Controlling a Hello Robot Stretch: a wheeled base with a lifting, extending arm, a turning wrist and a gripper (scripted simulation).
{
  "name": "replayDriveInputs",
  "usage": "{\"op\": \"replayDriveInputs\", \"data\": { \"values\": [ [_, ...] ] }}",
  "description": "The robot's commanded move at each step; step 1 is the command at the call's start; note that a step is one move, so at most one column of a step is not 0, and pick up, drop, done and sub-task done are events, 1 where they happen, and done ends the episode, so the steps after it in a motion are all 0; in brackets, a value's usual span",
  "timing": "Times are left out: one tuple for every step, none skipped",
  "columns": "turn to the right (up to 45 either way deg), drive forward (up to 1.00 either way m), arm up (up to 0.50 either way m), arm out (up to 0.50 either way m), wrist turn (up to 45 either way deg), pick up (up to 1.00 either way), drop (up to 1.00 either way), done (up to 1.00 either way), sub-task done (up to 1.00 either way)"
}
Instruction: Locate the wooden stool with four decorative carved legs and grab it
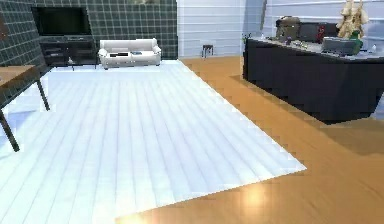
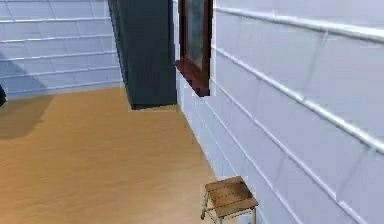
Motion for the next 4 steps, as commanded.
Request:
{"op": "replayDriveInputs", "data": {
  "values": [
    [0.0, 1.00, 0.00, 0.00, 0.0, 0.00, 0.00, 0.00, 0.00],
    [0.0, 1.00, 0.00, 0.00, 0.0, 0.00, 0.00, 0.00, 0.00],
    [0.0, 1.00, 0.00, 0.00, 0.0, 0.00, 0.00, 0.00, 0.00],
    [0.0, 1.00, 0.00, 0.00, 0.0, 0.00, 0.00, 0.00, 0.00]
  ]
}}
